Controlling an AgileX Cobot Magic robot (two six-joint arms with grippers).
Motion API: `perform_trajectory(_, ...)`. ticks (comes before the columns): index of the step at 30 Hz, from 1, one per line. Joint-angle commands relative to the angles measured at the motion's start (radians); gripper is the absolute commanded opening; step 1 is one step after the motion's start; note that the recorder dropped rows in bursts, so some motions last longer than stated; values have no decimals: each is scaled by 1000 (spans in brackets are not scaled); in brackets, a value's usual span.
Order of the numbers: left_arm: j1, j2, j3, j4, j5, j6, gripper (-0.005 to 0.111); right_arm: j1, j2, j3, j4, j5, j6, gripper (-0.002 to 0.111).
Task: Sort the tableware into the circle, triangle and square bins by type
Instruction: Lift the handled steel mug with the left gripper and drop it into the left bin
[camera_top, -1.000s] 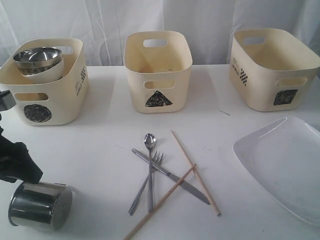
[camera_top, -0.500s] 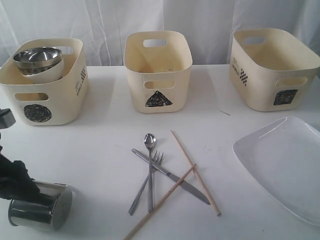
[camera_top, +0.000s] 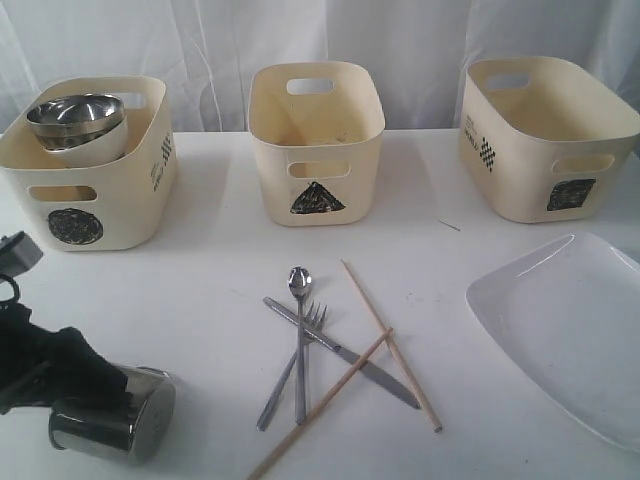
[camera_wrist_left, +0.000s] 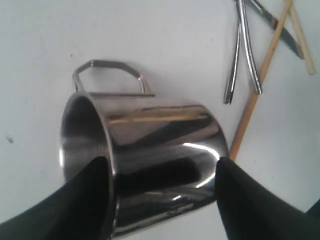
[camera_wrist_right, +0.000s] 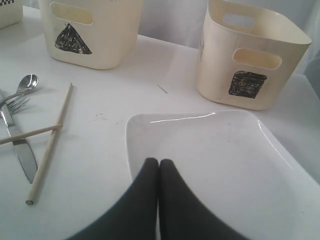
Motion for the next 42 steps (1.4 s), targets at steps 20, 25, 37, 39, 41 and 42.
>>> perform_trajectory(20,1,-4,94,-419,-128,218,0,1,-6,4,-3,-4,3,0)
perform_trajectory(25,1,-12,90,-577,-103,267,0,1,-6,4,-3,-4,3,0)
perform_trajectory(37,1,-133,-398,-831,-641,1004,0,1,-6,4,-3,-4,3,0)
perform_trajectory(39,1,7,-454,-829,-517,1051,0,1,-6,4,-3,-4,3,0)
perform_trajectory(41,1,140,-535,-831,-526,1033,0,1,-6,4,-3,-4,3,0)
perform_trajectory(42,1,205,-570,-831,-526,1020,0,1,-6,4,-3,-4,3,0)
